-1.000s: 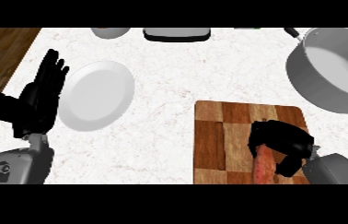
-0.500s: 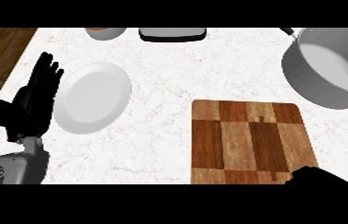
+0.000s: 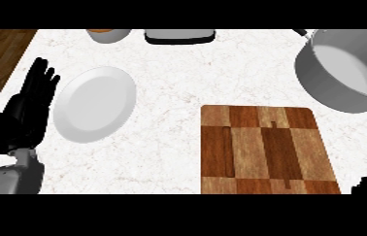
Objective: Pick the sweet potato from the cutting board and place it in the pot
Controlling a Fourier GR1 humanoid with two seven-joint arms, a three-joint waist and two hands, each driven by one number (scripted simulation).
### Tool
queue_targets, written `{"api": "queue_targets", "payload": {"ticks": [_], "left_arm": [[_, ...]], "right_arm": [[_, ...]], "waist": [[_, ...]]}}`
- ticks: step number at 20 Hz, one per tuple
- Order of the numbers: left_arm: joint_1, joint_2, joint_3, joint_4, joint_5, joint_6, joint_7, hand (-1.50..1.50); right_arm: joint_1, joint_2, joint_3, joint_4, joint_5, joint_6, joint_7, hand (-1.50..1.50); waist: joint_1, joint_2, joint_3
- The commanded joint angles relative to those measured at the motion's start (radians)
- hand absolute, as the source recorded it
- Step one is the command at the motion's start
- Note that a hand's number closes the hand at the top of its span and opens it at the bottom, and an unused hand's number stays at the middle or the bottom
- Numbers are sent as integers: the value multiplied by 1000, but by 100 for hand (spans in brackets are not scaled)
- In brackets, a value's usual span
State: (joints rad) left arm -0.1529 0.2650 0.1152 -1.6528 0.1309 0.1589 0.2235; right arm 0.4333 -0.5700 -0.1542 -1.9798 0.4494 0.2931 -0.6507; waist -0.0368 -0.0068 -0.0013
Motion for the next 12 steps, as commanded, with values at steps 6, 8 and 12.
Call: {"api": "queue_targets", "payload": {"ticks": [6, 8, 12], "left_arm": [[-12, 19, 27, 31, 23, -45, -28, 0], [-6, -20, -6, 25, -10, -20, -46, 0], [-40, -50, -53, 11, -40, 8, 13, 0]], "right_arm": [[-129, -22, -387, -35, -413, 87, 241, 150], [-128, -21, -432, -1, -419, 97, 226, 150], [-380, -133, -404, 308, -437, 120, 284, 150]], "waist": [[30, 6, 0], [29, 5, 1], [49, 10, 2]]}}
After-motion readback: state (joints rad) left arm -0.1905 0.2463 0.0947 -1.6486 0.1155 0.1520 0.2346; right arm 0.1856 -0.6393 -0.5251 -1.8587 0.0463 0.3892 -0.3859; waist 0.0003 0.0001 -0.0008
